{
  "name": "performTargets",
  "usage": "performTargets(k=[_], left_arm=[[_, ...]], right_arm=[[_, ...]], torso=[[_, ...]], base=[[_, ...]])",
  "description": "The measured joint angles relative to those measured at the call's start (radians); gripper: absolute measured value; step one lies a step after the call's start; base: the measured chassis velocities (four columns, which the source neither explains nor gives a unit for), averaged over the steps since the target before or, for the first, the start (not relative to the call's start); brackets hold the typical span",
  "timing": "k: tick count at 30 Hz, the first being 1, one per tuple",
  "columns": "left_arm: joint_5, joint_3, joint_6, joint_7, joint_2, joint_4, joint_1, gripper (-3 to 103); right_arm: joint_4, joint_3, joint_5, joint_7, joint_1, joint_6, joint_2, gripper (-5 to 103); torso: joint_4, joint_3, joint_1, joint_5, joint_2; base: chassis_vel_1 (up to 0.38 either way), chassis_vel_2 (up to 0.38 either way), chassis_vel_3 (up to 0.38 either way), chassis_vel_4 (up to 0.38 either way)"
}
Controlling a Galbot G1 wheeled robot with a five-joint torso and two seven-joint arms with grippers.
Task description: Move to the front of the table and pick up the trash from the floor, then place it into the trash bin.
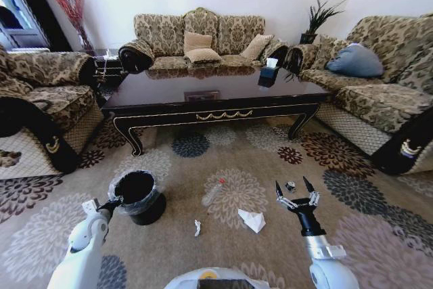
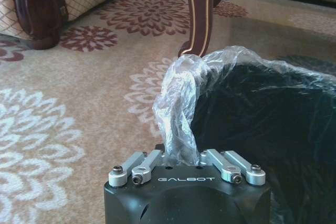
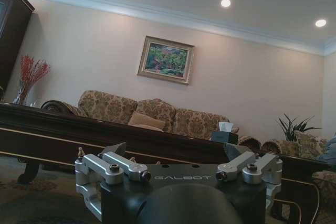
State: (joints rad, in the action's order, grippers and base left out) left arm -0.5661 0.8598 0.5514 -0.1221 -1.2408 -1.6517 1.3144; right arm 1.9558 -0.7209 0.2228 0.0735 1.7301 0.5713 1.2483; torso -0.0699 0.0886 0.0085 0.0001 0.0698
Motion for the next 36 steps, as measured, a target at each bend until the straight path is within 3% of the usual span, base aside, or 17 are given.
performTargets(k=[3,6,14,18,23,27,28,34,36], left_arm=[[0.003,0.002,0.001,-0.002,0.002,0.000,0.003,21],[0.006,0.009,0.005,-0.003,0.005,-0.007,0.013,5],[0.010,0.034,0.022,-0.026,0.024,-0.050,0.049,3],[-0.007,0.063,0.036,-0.032,0.039,-0.119,0.081,3],[-0.050,0.107,0.050,-0.036,0.062,-0.238,0.130,3],[-0.072,0.131,0.054,-0.035,0.069,-0.286,0.159,3],[-0.106,0.196,0.055,-0.033,0.070,-0.356,0.211,3],[-0.127,0.245,0.060,-0.037,0.048,-0.430,0.257,3],[-0.134,0.250,0.060,-0.043,0.041,-0.446,0.265,3]], right_arm=[[-0.003,0.000,-0.003,-0.005,-0.002,0.000,-0.001,100],[-0.008,0.004,-0.006,-0.022,-0.010,0.000,-0.004,100],[-0.034,0.023,0.006,-0.032,-0.035,-0.017,-0.023,100],[-0.035,0.055,0.038,-0.031,-0.042,-0.106,-0.056,100],[-0.063,0.130,0.087,-0.076,-0.033,-0.272,-0.124,100],[-0.101,0.167,0.085,-0.123,-0.041,-0.331,-0.131,100],[-0.147,0.258,0.232,-0.250,-0.069,-0.450,-0.128,100],[-0.183,0.361,0.433,-0.358,-0.132,-0.548,-0.092,100],[-0.195,0.373,0.460,-0.371,-0.148,-0.558,-0.082,100]], torso=[[0.0000,0.000,0.000,0.0001,0.000],[-0.0001,0.000,0.000,0.0000,0.000],[0.0002,0.000,0.000,-0.0003,0.000],[0.0000,0.000,0.000,-0.0004,0.000],[-0.0004,0.000,0.000,0.0001,0.000],[-0.0004,0.000,0.000,-0.0004,0.000],[0.0001,0.000,0.000,0.0002,0.000],[-0.0001,0.000,0.000,-0.0002,0.000],[-0.0002,0.000,0.000,-0.0001,0.000]], base=[[0.000,0.000,0.000,0.000],[0.000,0.000,0.000,0.000],[0.000,0.000,0.000,0.000],[0.000,0.000,0.000,0.000],[0.000,0.000,0.000,0.000],[0.000,0.000,0.000,0.000],[0.000,0.000,0.000,0.000],[0.000,0.000,0.000,0.000],[0.000,0.000,0.000,0.000]])
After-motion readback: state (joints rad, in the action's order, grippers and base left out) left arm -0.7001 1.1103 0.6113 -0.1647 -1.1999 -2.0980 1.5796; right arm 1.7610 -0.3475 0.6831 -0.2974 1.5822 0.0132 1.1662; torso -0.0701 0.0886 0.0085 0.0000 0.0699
